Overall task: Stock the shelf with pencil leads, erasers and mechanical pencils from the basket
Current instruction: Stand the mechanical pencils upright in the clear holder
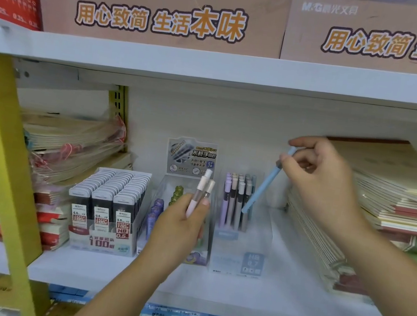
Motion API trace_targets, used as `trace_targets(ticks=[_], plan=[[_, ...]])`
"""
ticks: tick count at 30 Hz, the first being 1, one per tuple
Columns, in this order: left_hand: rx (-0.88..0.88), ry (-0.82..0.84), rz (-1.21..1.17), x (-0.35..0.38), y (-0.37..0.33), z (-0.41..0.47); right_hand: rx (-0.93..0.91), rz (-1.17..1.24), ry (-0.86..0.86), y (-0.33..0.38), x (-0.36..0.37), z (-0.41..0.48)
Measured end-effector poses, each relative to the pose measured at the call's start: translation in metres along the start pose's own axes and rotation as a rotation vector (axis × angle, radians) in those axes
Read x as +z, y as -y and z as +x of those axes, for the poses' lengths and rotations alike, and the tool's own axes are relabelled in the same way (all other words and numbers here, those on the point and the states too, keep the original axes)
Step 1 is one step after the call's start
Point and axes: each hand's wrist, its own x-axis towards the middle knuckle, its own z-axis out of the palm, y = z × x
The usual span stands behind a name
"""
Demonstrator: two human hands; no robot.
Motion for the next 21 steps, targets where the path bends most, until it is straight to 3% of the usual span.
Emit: trace_targets(ticks=[3, 6, 21], plan=[[-0.033, 0.025, -0.046, 0.003, 0.005, 0.000, -0.079, -0.250, 0.074, -0.013, 0.009, 0.002], [-0.076, 0.051, -0.106, 0.002, 0.008, 0.002, -0.135, -0.348, 0.154, -0.026, 0.017, 0.000], [-0.080, 0.100, -0.098, 0.001, 0.014, 0.004, -0.121, -0.392, 0.366, -0.046, 0.027, 0.007]])
